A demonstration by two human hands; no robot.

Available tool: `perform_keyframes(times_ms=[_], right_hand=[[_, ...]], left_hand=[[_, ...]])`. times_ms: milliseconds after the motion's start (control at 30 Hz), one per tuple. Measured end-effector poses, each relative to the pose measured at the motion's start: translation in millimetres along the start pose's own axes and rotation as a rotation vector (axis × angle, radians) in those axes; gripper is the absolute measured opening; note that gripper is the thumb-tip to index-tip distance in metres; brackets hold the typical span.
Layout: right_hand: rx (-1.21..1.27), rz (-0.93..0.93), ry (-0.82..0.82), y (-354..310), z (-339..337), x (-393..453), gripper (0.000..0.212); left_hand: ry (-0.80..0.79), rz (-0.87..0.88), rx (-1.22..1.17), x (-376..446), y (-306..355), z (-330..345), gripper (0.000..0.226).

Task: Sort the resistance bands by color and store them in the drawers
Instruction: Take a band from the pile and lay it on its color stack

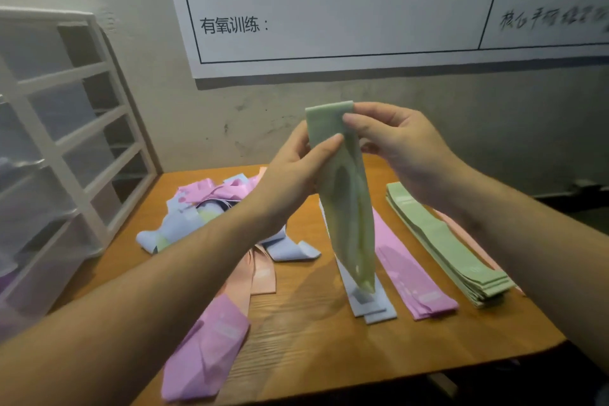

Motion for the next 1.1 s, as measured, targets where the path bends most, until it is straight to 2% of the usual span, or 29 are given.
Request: perform_keyframes(times_ms=[100,233,333,433,533,600,633,733,900,967,1100], right_hand=[[0.088,0.019,0.016,1.4,-17.9,-0.8,0.03],[0.137,0.08,0.072,15.1,-46.6,-4.6,0.053],[0.252,0.123,0.111,29.6,-69.0,-10.8,0.038],[0.32,0.206,0.052,49.4,-76.2,-19.7,0.031],[0.25,0.376,-0.063,79.7,-75.7,-35.1,0.055],[0.206,0.448,-0.134,93.3,-76.3,-47.0,0.077],[0.172,0.468,-0.159,97.8,-78.5,-52.7,0.08],[0.078,0.49,-0.172,105.8,-90.4,-65.9,0.072],[-0.049,0.517,-0.039,127.5,-133.6,-79.8,0.029],[-0.059,0.553,0.022,142.4,-153.3,-85.4,0.027],[-0.082,0.565,0.153,149.6,-188.3,-94.8,0.019]], left_hand=[[-0.042,-0.027,-0.021,7.1,1.5,18.7,0.027],[-0.051,-0.087,-0.121,14.6,1.2,44.7,0.02],[0.021,-0.149,-0.25,22.0,-3.5,61.8,0.017],[0.115,-0.201,-0.435,32.1,-8.4,79.6,0.014],[0.166,-0.276,-0.578,41.3,-17.2,97.9,0.026],[0.206,-0.3,-0.6,49.0,-25.1,104.5,0.032],[0.23,-0.31,-0.606,53.7,-30.4,108.4,0.033],[0.303,-0.368,-0.605,65.6,-54.1,117.9,0.038],[0.428,-0.413,-0.654,86.5,-89.0,131.7,0.032],[0.486,-0.427,-0.636,94.2,-105.5,131.7,0.037],[0.528,-0.437,-0.448,102.4,-137.2,130.4,0.039]])
Point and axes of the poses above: each hand's wrist, its own x-axis towards the middle knuckle, its own z-axis out of the palm, y = z × x, the point moved 10 cm from there along x, towards the middle knuckle, and after that the axes turned 13 degrees about z, right-handed, at the moved point
